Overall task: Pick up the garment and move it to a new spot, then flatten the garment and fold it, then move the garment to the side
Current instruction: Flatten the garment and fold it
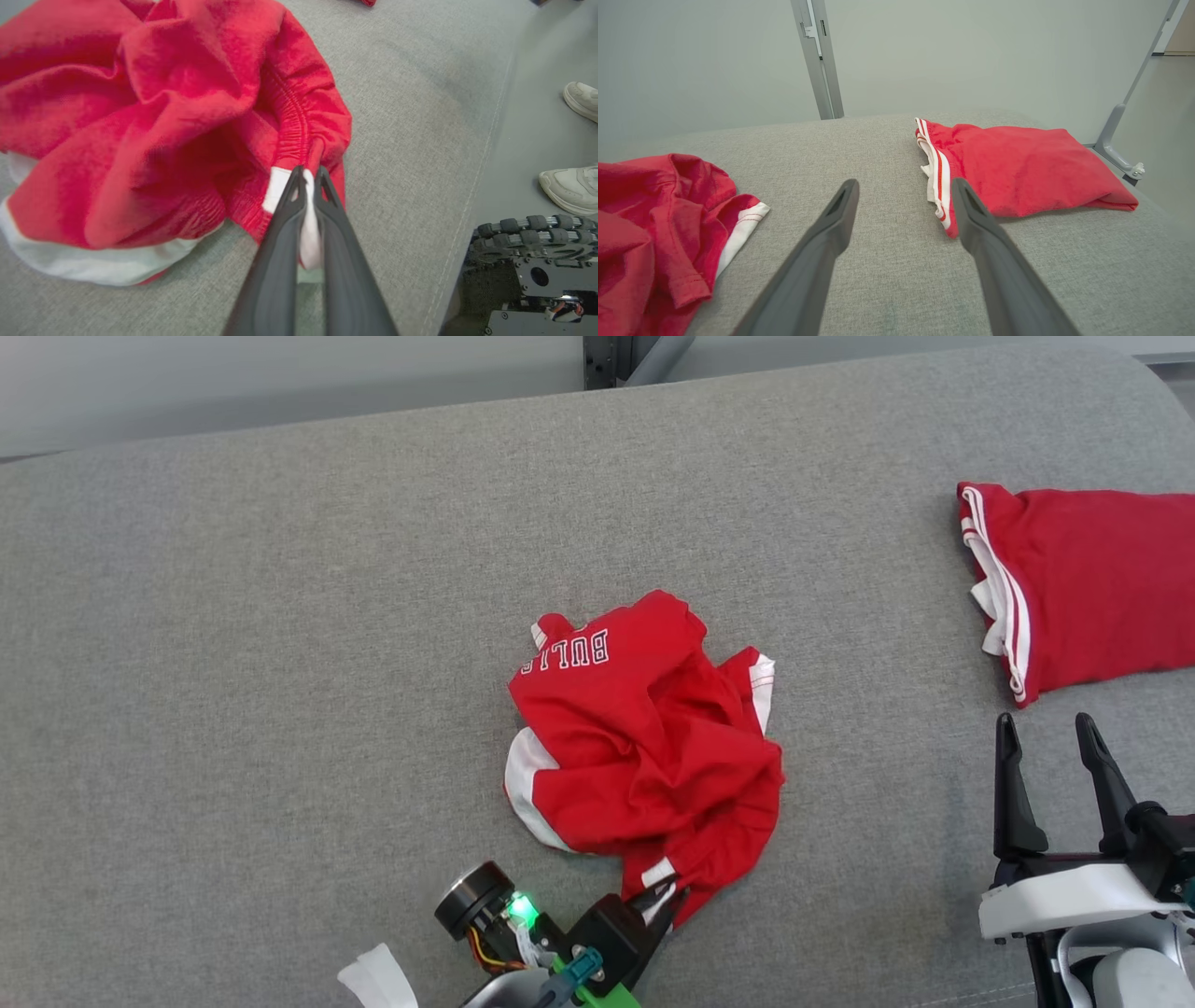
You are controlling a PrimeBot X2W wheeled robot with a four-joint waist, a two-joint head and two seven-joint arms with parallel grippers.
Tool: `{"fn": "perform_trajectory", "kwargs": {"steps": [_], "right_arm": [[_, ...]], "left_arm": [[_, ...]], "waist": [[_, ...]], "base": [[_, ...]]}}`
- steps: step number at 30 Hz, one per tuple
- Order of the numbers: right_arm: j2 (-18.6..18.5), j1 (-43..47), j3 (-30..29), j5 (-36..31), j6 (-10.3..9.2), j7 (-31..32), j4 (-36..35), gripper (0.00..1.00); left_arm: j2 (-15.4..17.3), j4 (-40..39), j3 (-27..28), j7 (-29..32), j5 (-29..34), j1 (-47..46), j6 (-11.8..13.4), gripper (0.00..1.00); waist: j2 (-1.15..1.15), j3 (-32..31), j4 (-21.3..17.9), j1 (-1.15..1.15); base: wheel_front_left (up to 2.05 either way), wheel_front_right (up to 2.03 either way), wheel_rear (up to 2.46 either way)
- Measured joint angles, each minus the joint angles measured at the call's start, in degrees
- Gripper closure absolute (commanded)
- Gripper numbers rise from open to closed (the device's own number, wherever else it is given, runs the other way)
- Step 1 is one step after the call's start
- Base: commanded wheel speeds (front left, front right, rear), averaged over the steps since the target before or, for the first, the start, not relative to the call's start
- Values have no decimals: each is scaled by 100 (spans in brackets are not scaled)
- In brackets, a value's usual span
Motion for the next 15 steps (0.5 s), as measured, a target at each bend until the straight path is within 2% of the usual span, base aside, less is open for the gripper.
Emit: {"fn": "perform_trajectory", "kwargs": {"steps": [3,4,10,15], "right_arm": [[1,-29,2,0,0,-1,14,0],[1,-30,1,0,0,-1,19,0],[0,-18,-51,-9,0,0,51,0],[0,72,-68,-7,0,0,87,0]], "left_arm": [[-81,380,-65,-191,-21,-64,-54,6],[-104,465,-85,-252,-25,-75,-62,0],[-141,580,-91,-377,-231,-122,-112,0],[29,-98,-64,-52,-592,-6,-163,0]], "waist": [[0,59,15,0],[0,70,16,0],[0,13,28,0],[0,-156,48,0]], "base": [[0,0,0],[0,0,0],[0,0,0],[0,0,0]]}}
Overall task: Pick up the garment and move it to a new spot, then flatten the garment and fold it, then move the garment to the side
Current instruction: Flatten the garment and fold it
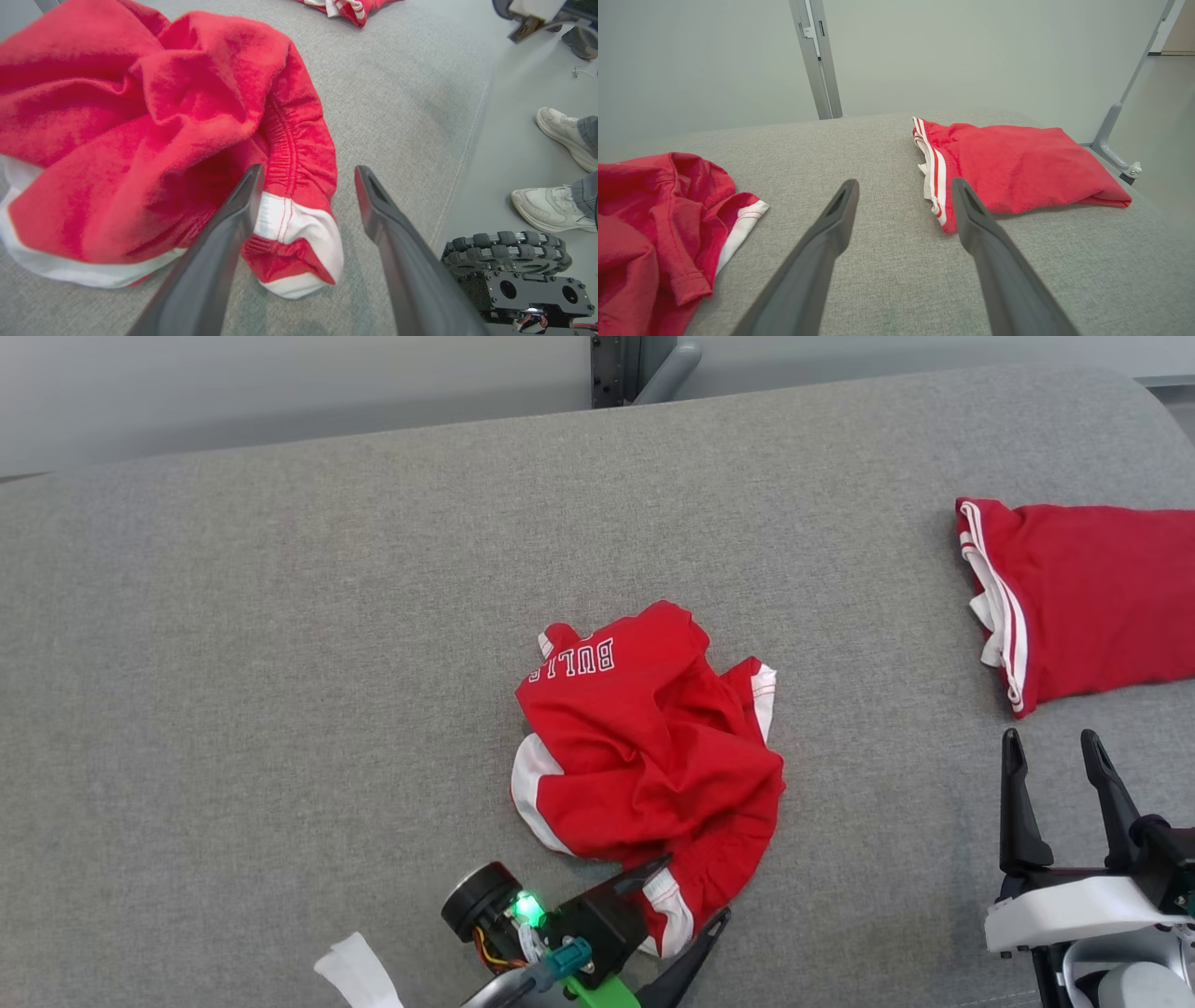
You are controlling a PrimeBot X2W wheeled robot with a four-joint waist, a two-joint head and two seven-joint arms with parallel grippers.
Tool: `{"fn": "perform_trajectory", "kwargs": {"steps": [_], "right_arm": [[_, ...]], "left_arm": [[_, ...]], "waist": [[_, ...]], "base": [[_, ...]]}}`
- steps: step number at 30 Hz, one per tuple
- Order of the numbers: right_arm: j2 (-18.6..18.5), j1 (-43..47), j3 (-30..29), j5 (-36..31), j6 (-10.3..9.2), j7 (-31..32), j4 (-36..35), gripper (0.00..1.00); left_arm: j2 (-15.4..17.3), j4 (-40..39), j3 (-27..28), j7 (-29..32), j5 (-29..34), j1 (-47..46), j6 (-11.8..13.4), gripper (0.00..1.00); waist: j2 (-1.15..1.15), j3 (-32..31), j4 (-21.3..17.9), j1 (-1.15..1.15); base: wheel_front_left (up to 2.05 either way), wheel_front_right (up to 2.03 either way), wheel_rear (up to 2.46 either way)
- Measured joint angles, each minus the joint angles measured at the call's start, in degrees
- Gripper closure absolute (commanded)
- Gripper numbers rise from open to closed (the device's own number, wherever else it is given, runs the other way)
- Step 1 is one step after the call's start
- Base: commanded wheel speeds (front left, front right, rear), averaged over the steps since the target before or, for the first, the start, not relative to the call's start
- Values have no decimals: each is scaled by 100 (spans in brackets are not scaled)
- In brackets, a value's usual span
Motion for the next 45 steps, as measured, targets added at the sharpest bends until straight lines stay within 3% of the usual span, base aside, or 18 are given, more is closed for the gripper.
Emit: {"fn": "perform_trajectory", "kwargs": {"steps": [5,9,15,26,28,29,31,32,33,39,45], "right_arm": [[0,42,-14,8,0,0,0,0],[0,43,52,37,0,-1,0,0],[0,23,107,88,0,0,3,0],[0,25,99,156,0,0,35,0],[0,25,91,163,0,0,35,0],[0,25,85,169,0,-1,35,0],[0,25,74,182,0,-1,36,0],[0,24,73,188,0,-1,38,0],[0,24,71,188,0,0,41,0],[0,11,67,188,0,0,44,0],[0,7,47,187,0,0,40,0]], "left_arm": [[263,-935,89,532,-472,35,-49,0],[359,-1135,45,953,-804,-6,-86,0],[477,-731,-132,1347,-980,-336,-102,0],[467,87,-162,1402,-1110,-453,-108,0],[467,125,-181,1396,-1155,-476,-108,29],[465,126,-203,1397,-1190,-483,-109,51],[469,135,-272,1434,-1229,-510,-110,72],[470,134,-294,1433,-1255,-520,-110,94],[472,133,-324,1440,-1274,-532,-111,100],[525,-77,-458,1481,-1462,-602,-118,100],[342,-651,-90,1344,-1849,-884,-108,100]], "waist": [[0,-152,39,0],[0,-194,37,0],[0,-137,-99,0],[0,-32,-387,0],[0,-20,-402,0],[0,-15,-404,0],[0,-14,-403,0],[0,-14,-401,0],[0,-15,-398,0],[0,-33,-387,0],[0,-39,-390,0]], "base": [[0,0,0],[0,0,0],[0,0,0],[0,0,0],[0,0,0],[0,0,0],[0,0,0],[0,0,0],[0,0,0],[0,0,0],[0,0,0]]}}
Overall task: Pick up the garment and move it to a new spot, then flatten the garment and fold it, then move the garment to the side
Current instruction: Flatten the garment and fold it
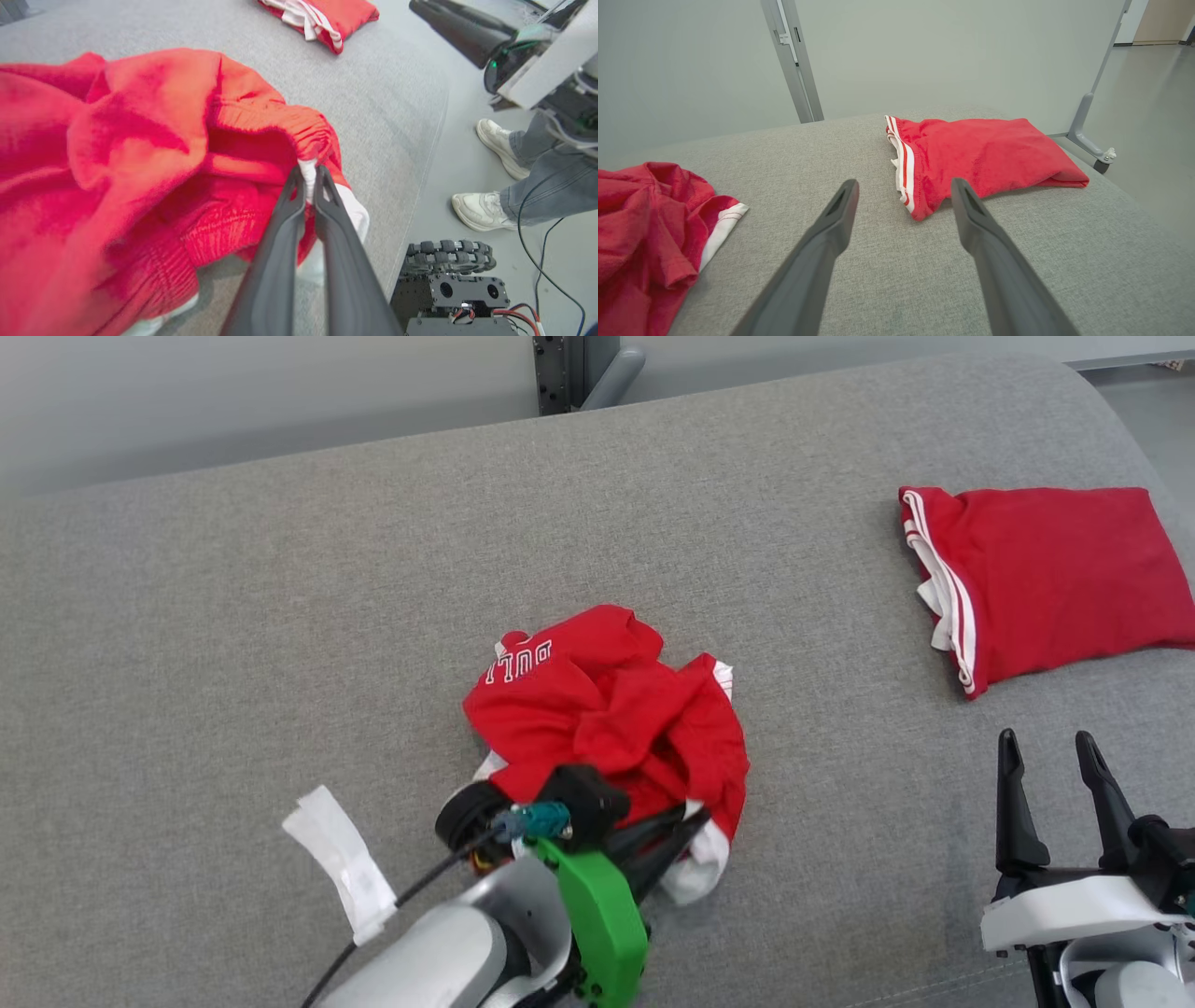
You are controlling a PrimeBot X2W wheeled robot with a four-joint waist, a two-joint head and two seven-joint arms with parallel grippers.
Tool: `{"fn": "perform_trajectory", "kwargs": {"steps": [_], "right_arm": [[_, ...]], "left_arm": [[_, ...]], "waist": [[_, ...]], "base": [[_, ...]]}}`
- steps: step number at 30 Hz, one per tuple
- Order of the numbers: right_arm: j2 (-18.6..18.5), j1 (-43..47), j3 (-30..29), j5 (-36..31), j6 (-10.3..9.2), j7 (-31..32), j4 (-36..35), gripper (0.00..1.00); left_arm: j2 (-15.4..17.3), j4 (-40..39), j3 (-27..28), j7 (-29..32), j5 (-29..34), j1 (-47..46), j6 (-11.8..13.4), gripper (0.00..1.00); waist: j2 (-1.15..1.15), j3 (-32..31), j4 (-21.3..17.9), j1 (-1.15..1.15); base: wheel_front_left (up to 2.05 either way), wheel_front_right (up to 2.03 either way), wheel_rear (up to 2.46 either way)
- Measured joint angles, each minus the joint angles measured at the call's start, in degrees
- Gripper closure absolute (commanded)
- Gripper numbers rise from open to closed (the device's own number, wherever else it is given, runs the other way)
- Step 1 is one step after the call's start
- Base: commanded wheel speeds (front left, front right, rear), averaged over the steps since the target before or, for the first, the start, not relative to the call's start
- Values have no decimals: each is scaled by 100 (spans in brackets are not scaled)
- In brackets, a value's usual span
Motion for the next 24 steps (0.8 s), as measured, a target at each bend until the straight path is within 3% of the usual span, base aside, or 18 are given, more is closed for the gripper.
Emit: {"fn": "perform_trajectory", "kwargs": {"steps": [5,11,18,24], "right_arm": [[0,-51,36,0,0,0,2,0],[1,-161,97,0,0,-1,12,0],[-1,-248,103,16,0,0,24,0],[-1,-265,94,41,0,0,22,0]], "left_arm": [[-280,-167,605,-168,-137,-687,215,100],[-391,398,1402,-357,-360,-1541,433,100],[-320,1218,1892,-558,-464,-2419,385,100],[-409,1563,1995,-870,-464,-2890,263,100]], "waist": [[0,14,-28,0],[0,60,-163,0],[0,179,-352,0],[0,285,-446,0]], "base": [[0,0,0],[0,0,0],[0,0,0],[0,0,0]]}}
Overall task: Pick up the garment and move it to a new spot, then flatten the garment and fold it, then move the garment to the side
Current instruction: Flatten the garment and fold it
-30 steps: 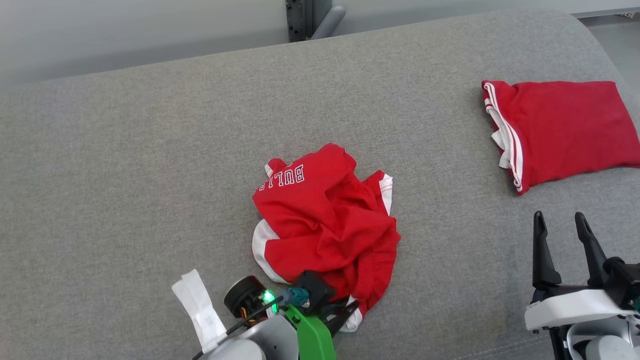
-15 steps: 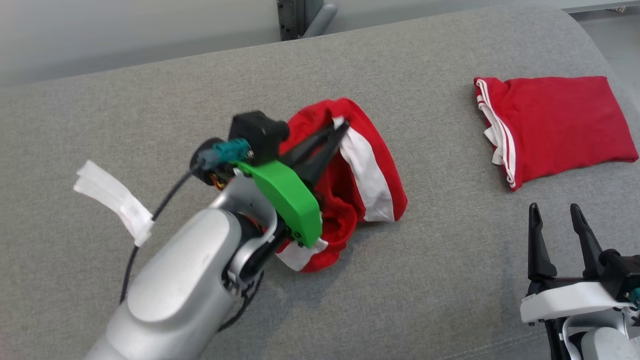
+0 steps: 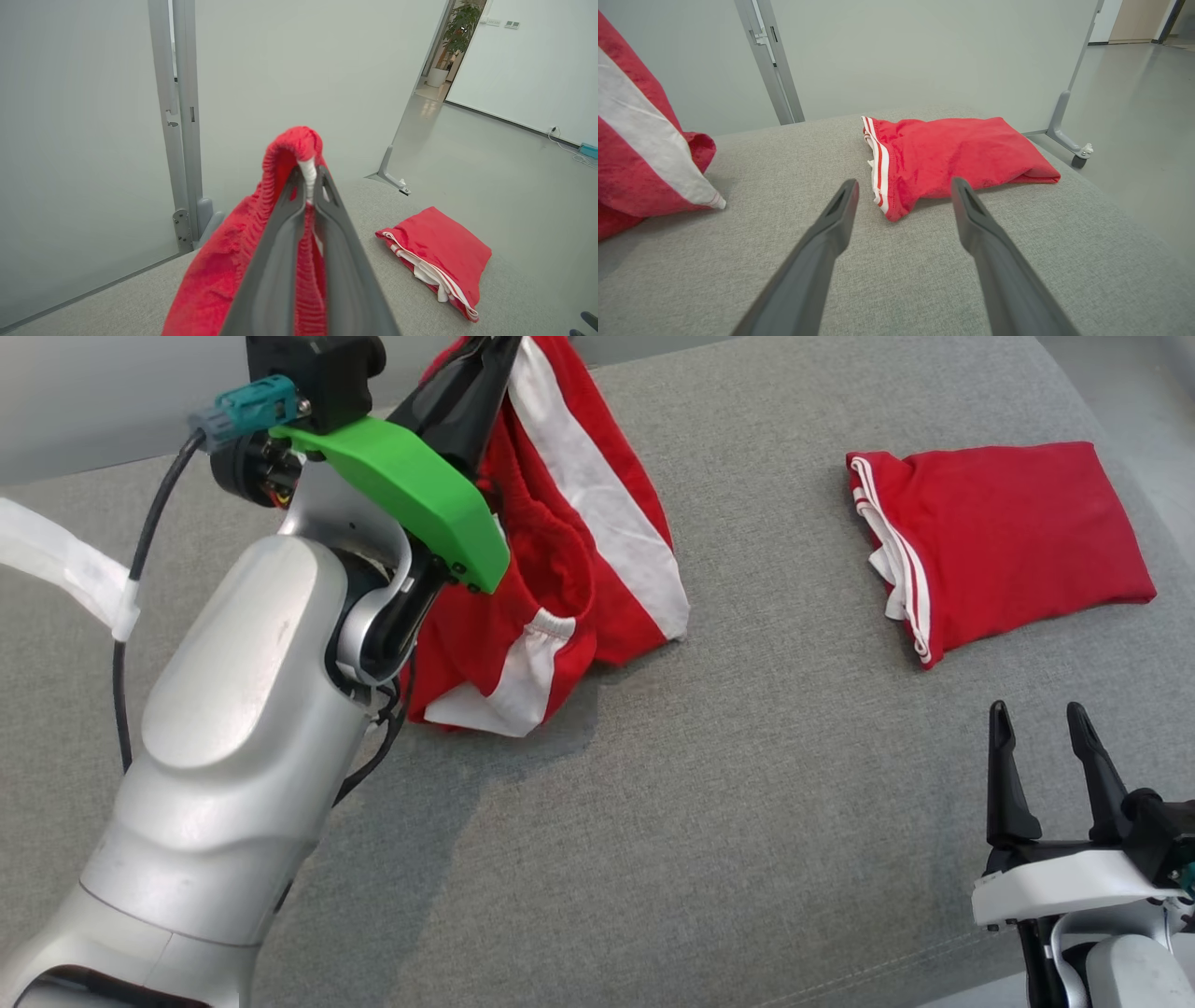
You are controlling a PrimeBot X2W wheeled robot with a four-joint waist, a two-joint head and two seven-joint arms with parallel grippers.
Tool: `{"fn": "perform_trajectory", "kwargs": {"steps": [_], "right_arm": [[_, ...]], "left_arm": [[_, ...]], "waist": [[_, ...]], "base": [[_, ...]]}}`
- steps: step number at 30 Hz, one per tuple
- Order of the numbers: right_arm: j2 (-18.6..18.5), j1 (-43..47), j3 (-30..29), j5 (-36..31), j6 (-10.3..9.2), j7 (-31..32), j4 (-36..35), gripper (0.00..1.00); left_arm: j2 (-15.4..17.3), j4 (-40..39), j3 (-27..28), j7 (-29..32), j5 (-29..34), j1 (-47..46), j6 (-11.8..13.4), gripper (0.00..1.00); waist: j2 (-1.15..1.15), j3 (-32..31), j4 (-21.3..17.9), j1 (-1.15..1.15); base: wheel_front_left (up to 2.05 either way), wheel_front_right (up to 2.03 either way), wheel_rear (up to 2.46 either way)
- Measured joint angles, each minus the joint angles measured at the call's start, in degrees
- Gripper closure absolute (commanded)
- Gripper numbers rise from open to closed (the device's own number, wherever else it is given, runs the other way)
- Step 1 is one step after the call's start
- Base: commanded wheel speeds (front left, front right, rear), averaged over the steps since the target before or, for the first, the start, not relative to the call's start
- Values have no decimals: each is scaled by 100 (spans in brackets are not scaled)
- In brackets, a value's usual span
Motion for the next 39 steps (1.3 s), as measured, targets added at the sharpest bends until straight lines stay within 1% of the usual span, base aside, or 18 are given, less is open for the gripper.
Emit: {"fn": "perform_trajectory", "kwargs": {"steps": [6,9,12,13,15,19,22,24,25,26,27,28,30,33,35,39], "right_arm": [[0,-2,-64,3,0,-1,-3,0],[0,4,-82,-38,0,-1,-2,0],[2,39,-100,-48,0,0,3,0],[1,54,-104,-53,0,0,5,0],[2,89,-127,-67,0,-1,10,0],[5,242,-194,-111,0,0,15,0],[3,299,-242,-176,0,0,10,0],[4,304,-264,-221,0,0,-3,0],[1,304,-259,-246,0,-1,-4,0],[1,306,-247,-264,0,-1,1,0],[2,305,-244,-303,0,-1,3,0],[3,300,-227,-320,0,0,3,0],[2,292,-186,-358,0,-1,16,0],[7,287,-143,-416,0,-1,34,0],[5,290,-142,-437,0,-1,35,0],[4,303,-133,-443,0,-1,42,0]], "left_arm": [[-133,-10,19,-301,-199,-163,-148,100],[-190,-297,82,-439,-437,-77,-198,100],[-143,-784,138,-552,-758,451,-222,100],[-86,-991,160,-557,-892,736,-223,100],[145,-1384,214,-559,-1062,1404,-201,100],[699,-1876,408,-599,-1357,2983,148,100],[976,-1913,552,-686,-1478,3974,396,100],[1085,-1783,647,-739,-1675,4411,436,100],[1123,-1660,670,-784,-1672,4548,446,100],[1168,-1515,675,-784,-1679,4637,424,100],[1173,-1396,679,-806,-1748,4698,334,100],[1141,-1249,681,-826,-1849,4730,218,100],[1076,-962,636,-792,-2028,4763,62,100],[1015,-625,547,-765,-2180,4793,-122,100],[961,-485,526,-777,-2330,4799,-197,100],[954,-245,480,-838,-2480,4782,-255,100]], "waist": [[0,13,52,0],[0,-13,140,0],[0,-65,239,0],[0,-87,271,0],[0,-133,344,0],[0,-216,537,0],[0,-262,710,-1],[0,-284,850,0],[0,-293,918,-1],[0,-300,988,-1],[0,-308,1060,-1],[0,-318,1139,0],[0,-339,1285,-1],[0,-381,1472,0],[0,-413,1570,-1],[0,-464,1710,-1]], "base": [[0,0,0],[0,0,0],[0,0,0],[0,0,0],[0,0,0],[0,0,0],[0,0,0],[0,0,0],[0,0,0],[0,0,0],[0,0,0],[0,0,0],[0,0,0],[0,0,0],[0,0,0],[0,0,0]]}}
